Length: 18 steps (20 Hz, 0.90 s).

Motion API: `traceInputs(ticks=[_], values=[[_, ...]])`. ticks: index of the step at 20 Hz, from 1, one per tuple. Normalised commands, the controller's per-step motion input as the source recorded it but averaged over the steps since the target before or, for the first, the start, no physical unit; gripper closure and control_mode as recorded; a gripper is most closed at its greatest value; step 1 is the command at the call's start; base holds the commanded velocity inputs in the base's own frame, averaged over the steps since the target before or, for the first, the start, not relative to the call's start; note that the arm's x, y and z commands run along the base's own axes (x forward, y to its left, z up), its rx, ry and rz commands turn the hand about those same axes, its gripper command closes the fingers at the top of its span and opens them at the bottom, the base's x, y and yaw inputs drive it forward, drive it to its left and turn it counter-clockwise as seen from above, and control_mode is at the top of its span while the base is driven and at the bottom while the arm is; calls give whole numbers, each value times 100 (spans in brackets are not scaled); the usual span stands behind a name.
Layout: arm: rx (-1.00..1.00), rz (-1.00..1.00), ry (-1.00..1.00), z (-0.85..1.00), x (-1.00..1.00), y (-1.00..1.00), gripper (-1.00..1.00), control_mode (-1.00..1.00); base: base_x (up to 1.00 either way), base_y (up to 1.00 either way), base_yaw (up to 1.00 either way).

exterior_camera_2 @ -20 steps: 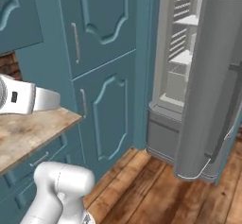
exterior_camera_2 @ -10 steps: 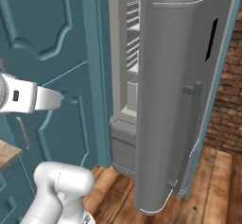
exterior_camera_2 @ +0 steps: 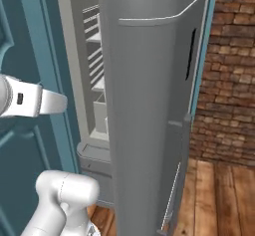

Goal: Retrieve the bottle and the shaker from the cabinet and place them next to the mixing bowl on the counter. Then add garlic from the fridge to the mixing bowl.

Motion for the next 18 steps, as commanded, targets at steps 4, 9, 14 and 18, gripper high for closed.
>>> traceInputs(ticks=[4,9,14,18], values=[[0,0,0,0,0,0,-100,100,0,24,-19],[0,0,0,0,0,0,-100,100,72,7,-24],[0,0,0,0,0,0,-100,100,69,67,-27],[0,0,0,0,0,0,-100,100,100,50,-8]])
